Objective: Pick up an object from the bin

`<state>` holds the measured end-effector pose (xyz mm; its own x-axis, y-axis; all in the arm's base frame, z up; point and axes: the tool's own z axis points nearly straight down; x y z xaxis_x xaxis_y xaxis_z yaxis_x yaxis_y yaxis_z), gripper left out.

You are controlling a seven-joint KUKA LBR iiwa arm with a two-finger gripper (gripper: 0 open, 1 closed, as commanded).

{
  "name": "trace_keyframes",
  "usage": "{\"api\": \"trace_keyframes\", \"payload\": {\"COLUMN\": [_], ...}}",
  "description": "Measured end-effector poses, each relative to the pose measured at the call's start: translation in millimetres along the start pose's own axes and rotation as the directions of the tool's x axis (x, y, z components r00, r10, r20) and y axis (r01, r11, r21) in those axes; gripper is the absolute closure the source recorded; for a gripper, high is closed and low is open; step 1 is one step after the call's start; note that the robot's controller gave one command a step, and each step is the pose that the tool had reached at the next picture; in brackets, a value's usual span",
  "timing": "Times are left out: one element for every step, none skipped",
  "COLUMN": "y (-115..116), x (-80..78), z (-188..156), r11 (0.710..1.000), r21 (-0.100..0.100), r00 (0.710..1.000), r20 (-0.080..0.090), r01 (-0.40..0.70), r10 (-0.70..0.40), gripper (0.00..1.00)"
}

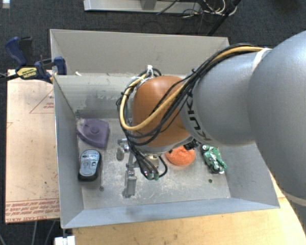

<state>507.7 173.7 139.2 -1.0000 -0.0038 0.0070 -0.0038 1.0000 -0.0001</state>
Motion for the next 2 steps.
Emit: {"api": "trace_keyframes", "payload": {"y": [-0.9,27.3], "x": [-1.7,-43.8], "z": [-4.6,19.9], "r11": [1.0,0.996], "r21": [-0.001,-0.001], "r00": [1.0,0.996], "r20": [0.007,0.01], "r01": [-0.004,0.09], "r10": [0.004,-0.09], "gripper": [0.0,0.0]}}
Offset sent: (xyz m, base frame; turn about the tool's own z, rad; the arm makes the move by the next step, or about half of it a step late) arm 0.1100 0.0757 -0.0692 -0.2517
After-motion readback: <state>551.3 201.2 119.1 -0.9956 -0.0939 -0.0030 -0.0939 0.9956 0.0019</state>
